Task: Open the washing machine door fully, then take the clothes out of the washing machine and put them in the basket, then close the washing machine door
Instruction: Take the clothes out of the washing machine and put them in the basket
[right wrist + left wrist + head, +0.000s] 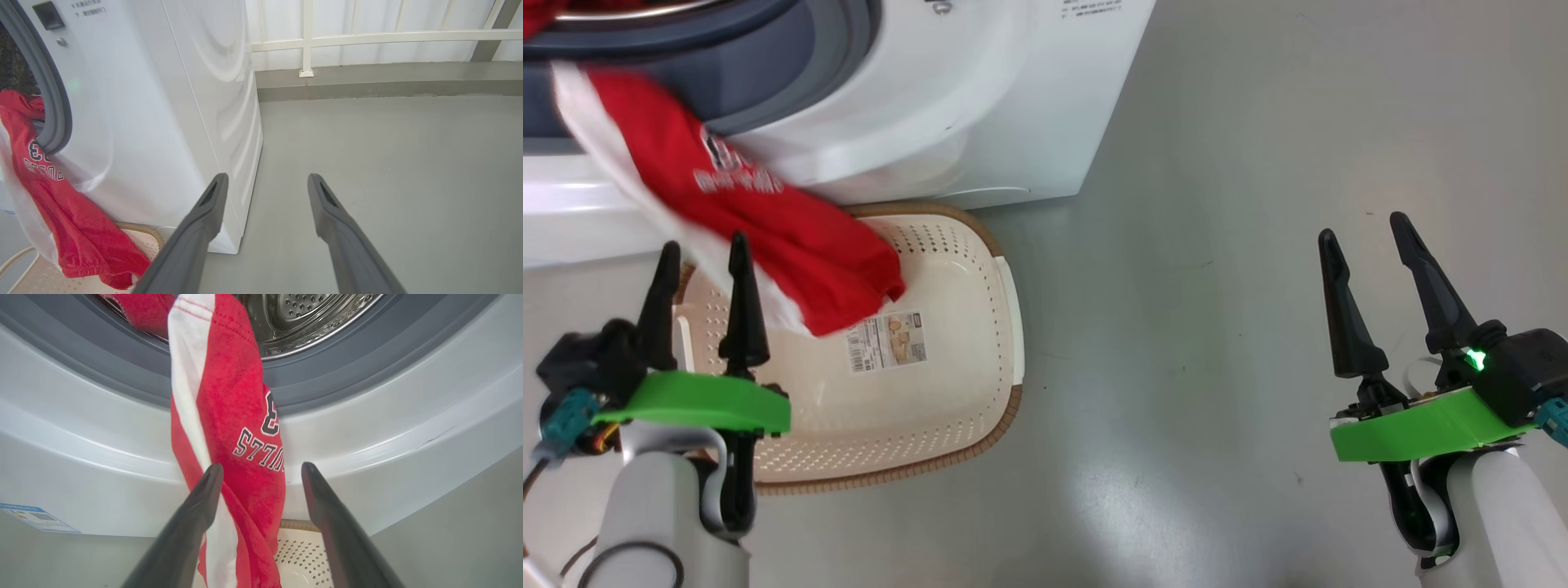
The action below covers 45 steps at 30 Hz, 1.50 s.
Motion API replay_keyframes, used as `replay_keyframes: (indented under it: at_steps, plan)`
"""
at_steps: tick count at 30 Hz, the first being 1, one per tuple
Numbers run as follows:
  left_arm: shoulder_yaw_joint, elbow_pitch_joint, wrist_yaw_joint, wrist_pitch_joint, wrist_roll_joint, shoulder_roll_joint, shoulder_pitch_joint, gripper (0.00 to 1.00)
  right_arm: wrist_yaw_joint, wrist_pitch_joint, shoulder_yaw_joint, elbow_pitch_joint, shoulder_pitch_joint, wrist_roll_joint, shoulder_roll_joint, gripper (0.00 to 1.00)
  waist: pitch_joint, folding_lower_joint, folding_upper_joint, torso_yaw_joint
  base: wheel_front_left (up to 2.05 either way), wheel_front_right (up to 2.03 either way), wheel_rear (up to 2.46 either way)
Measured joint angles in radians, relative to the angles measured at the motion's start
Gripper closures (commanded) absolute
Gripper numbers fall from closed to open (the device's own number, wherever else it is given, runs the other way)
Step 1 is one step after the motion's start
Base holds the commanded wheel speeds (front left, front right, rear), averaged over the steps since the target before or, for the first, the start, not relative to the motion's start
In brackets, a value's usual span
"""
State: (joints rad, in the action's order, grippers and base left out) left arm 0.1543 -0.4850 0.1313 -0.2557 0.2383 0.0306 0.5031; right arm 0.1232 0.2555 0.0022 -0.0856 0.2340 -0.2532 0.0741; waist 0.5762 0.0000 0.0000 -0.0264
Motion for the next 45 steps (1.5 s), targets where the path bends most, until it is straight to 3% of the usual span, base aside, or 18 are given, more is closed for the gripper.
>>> replay_keyframes:
  at_steps: [20,31,45]
  plan:
    - [-0.028,0.282,0.0,0.0,0.002,-0.001,-0.241,0.0,0.0,0.0,-0.001,-0.01,-0.017,0.0,0.008,0.0,-0.044,0.0,0.0,0.0,0.0,0.0,0.0]
    - [-0.034,0.309,-0.017,0.0,0.009,0.001,-0.318,0.0,0.0,0.0,-0.008,-0.033,-0.077,-0.001,0.014,0.0,-0.117,0.0,0.0,0.006,0.0,0.0,0.0]
    - [-0.007,0.313,-0.015,0.0,-0.001,0.002,-0.465,0.0,0.0,0.0,-0.017,-0.067,-0.229,-0.008,0.018,0.0,-0.302,0.0,0.0,0.015,0.0,0.0,0.0]
